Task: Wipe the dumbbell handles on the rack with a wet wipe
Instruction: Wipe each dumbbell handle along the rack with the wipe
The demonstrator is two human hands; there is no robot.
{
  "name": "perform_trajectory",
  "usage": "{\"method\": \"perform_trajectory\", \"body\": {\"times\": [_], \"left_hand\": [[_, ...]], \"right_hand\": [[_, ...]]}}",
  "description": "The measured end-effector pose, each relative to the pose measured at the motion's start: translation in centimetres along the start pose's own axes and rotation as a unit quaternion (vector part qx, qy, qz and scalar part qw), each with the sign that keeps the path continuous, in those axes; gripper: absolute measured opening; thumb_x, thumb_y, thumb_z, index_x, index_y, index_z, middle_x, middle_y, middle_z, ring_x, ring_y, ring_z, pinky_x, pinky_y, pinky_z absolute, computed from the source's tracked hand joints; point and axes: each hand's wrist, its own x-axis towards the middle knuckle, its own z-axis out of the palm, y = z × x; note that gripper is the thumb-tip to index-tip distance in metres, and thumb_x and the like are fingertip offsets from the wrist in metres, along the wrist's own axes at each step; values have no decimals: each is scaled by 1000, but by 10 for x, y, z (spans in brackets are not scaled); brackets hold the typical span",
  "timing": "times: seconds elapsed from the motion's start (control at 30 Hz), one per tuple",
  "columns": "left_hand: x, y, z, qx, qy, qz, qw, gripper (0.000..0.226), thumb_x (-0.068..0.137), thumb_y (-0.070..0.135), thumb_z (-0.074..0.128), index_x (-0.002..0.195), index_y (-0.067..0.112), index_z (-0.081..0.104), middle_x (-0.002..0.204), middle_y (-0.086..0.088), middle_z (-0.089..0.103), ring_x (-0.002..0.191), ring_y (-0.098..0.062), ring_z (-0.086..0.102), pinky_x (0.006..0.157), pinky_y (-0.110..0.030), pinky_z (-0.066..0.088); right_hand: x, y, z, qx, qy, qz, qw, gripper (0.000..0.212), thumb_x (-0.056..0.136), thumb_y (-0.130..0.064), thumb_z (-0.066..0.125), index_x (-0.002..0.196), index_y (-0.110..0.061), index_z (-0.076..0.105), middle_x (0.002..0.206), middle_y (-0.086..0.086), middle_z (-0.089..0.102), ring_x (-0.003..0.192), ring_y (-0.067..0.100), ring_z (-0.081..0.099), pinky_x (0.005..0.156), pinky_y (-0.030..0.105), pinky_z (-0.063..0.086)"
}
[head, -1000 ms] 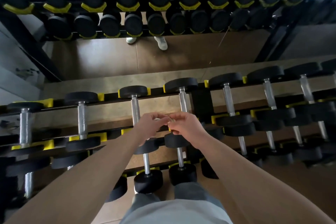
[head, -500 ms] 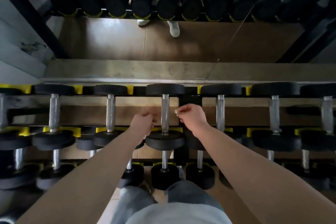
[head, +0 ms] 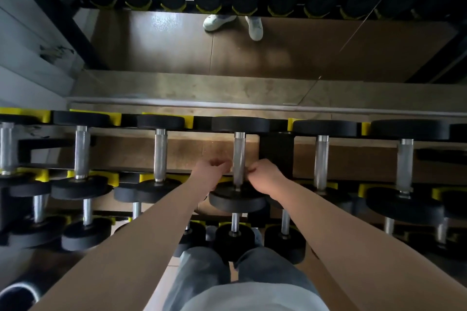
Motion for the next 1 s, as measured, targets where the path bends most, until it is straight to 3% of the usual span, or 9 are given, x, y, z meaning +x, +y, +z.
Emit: {"method": "perform_trajectory", "body": {"times": [0.1,0.23,0.37,0.53,0.67,0.73,0.8,0.9,1.0], "left_hand": [[2,0,-1,1,-23,-4,1000,16,95,28,70,109,33,75,104,1,72,92,-17,63,72,-29,51],[2,6,-4,31,-31,11,999,16,95,28,69,110,31,75,95,3,68,80,-12,55,60,-24,45],[2,7,-5,25,-37,16,999,23,96,30,69,118,28,73,91,3,67,78,-15,52,68,-27,51],[1,5,-3,9,-38,43,998,28,96,34,69,123,32,70,110,-1,70,78,-13,55,61,-25,44],[1,4,-1,-6,-42,50,998,30,94,33,71,124,32,70,117,1,69,103,-18,61,80,-33,50],[-2,4,0,-14,-52,42,998,31,93,32,72,124,31,69,114,5,67,107,-18,60,82,-34,50],[-3,6,0,-15,-58,36,998,32,93,32,72,125,31,68,111,7,67,101,-14,60,74,-29,47],[-4,7,1,4,-52,42,998,33,94,33,70,128,31,67,104,12,64,94,-10,57,66,-25,44],[-3,8,2,9,-35,38,999,29,97,33,66,127,31,68,85,10,61,77,-10,52,61,-24,42]], "right_hand": [[6,-5,-1,-39,-12,25,999,20,99,-11,53,103,-6,72,100,12,70,91,27,68,85,39,60],[23,-16,-17,141,56,70,986,15,94,-1,59,93,-5,74,99,18,73,93,34,71,87,48,62],[21,-27,-29,457,106,37,882,21,96,2,63,93,-14,76,98,11,76,97,29,73,89,41,62],[5,-4,-14,116,13,-15,993,18,100,-12,59,101,-16,77,94,6,72,88,20,67,82,34,55],[6,1,-11,-82,-87,-18,993,17,97,-16,64,107,-14,77,101,7,73,91,20,67,86,34,58],[12,-5,-18,-41,-60,-3,997,15,96,-9,63,102,-7,76,99,14,72,88,23,68,85,39,58],[18,-13,-28,132,8,22,991,17,94,2,61,102,-3,75,100,18,73,86,25,68,86,43,59],[20,-25,-41,416,50,32,908,18,97,4,60,98,-8,74,105,18,74,90,28,68,95,50,59],[10,-21,-37,323,48,-13,945,20,101,-6,60,98,-18,75,99,12,75,87,26,67,86,41,59]]}}
